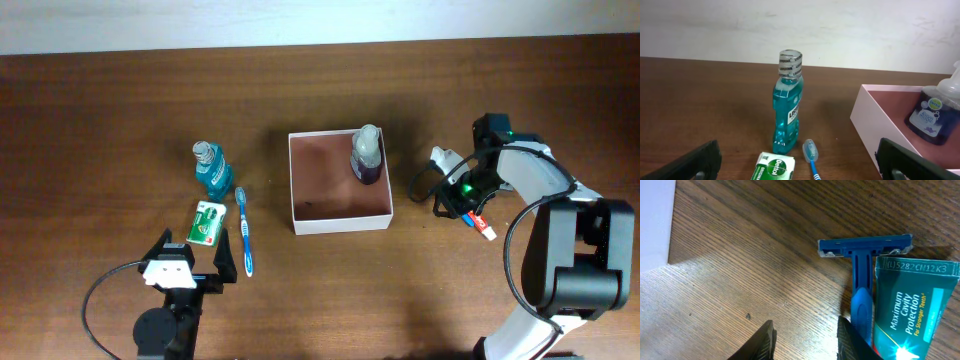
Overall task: Pack container
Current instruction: 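Lower the right gripper onto the blue razor and grasp it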
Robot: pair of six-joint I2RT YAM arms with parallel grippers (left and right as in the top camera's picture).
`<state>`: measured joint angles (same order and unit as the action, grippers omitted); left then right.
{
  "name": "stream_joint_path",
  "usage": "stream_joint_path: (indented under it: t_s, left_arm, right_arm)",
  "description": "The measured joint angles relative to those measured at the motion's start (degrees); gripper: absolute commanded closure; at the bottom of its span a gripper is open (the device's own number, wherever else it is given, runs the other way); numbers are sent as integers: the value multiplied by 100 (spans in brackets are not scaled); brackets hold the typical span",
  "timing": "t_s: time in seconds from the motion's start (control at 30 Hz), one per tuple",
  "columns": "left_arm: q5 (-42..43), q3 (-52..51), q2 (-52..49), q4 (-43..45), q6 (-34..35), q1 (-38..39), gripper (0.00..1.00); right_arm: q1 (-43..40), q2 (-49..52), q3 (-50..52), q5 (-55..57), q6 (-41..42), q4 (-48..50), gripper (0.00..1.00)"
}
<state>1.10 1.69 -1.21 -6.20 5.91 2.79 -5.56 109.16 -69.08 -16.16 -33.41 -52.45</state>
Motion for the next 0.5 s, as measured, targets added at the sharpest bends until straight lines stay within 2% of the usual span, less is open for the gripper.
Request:
stream_joint_path:
  t_s: [0.3, 0.5]
  left_arm:
    - [0, 0, 0, 0, 0, 0, 1]
    - [0, 0, 0, 0, 0, 0, 1]
  right_arm:
    - [0, 42, -616, -400, 136, -782, 62]
    - [0, 42, -887, -278, 197, -861, 62]
